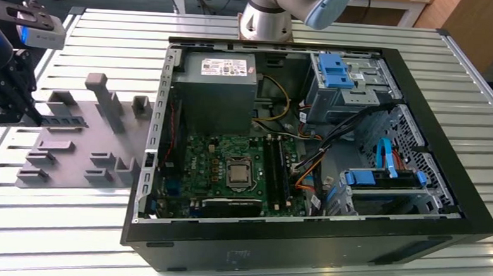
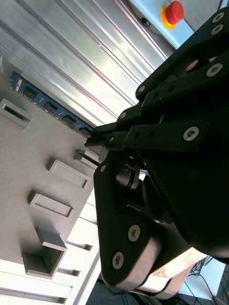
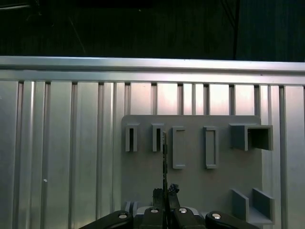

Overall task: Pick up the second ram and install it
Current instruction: 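Pick up the second ram and move it above second insertion slot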

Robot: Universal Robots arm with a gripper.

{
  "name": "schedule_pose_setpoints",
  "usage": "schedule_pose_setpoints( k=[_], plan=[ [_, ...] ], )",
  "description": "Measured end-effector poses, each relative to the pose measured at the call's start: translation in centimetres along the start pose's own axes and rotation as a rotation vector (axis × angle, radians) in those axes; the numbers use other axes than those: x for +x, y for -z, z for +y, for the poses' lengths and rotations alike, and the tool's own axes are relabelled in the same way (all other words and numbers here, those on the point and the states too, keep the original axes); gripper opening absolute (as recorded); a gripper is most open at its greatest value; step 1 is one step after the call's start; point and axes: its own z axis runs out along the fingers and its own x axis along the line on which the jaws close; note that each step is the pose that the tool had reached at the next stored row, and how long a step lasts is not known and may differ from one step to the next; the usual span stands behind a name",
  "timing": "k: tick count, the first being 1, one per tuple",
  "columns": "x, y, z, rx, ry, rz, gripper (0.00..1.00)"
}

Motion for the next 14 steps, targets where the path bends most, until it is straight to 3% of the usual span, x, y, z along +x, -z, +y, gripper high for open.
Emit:
schedule_pose_setpoints(
  k=[14],
  plan=[
    [-0.03,0.64,0.02,0.0,0.0,0.0,0.14]
  ],
)
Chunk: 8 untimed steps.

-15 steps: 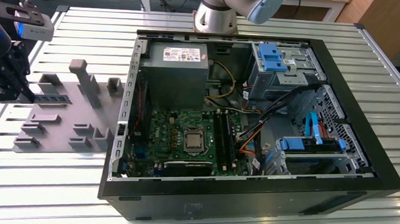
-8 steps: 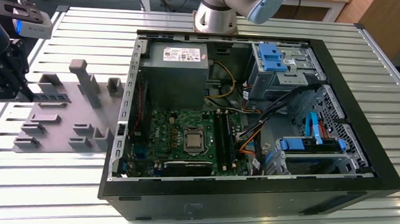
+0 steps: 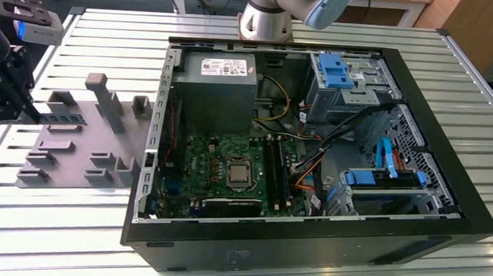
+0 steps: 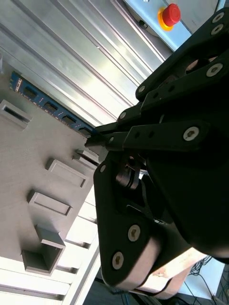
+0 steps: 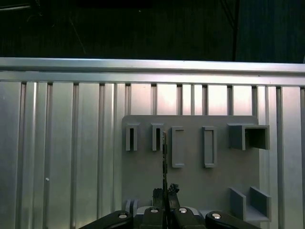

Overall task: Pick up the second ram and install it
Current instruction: 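Pick up the second ram and move it above second insertion slot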

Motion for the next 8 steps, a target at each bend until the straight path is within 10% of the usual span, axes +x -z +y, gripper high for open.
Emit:
schedule_pose_setpoints(
  k=[8],
  plan=[
    [-0.02,0.59,0.02,0.0,0.0,0.0,0.14]
  ],
)
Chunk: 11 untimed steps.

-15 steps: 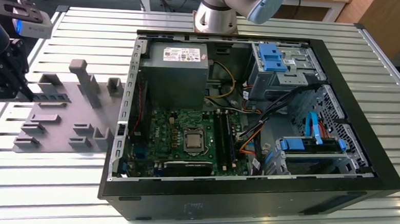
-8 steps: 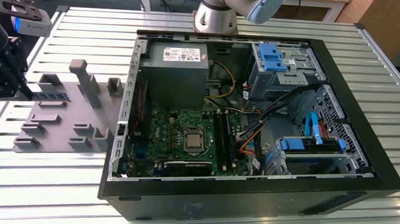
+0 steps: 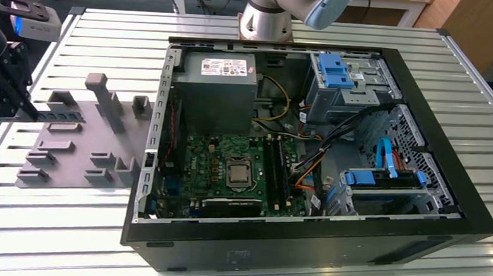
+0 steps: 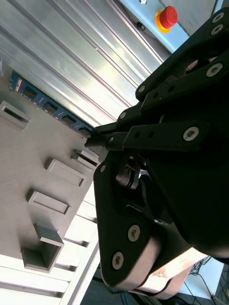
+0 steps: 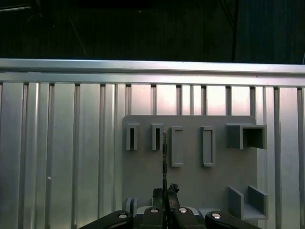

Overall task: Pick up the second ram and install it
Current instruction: 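Pick up the second ram and move it above second insertion slot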

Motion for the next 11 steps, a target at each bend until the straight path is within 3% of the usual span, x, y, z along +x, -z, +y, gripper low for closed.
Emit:
schedule_pose_setpoints(
  k=[11],
  plan=[
    [-0.01,0.3,0.01,0.0,0.0,-0.0002,0.14]
  ],
)
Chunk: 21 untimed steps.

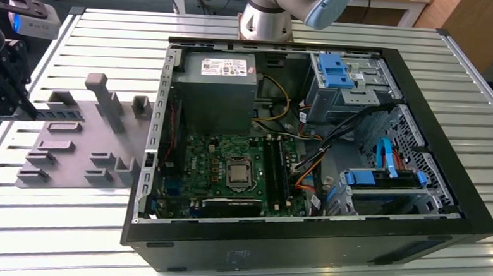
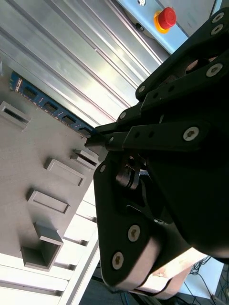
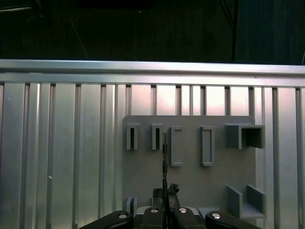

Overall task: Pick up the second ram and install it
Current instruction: 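Pick up the second ram and move it above second insertion slot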

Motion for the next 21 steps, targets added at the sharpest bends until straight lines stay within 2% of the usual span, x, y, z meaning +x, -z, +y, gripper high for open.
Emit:
schedule_pose_setpoints(
  k=[21],
  plan=[
    [-0.04,0.81,0.02,0.0,0.0,0.0,0.14]
  ],
)
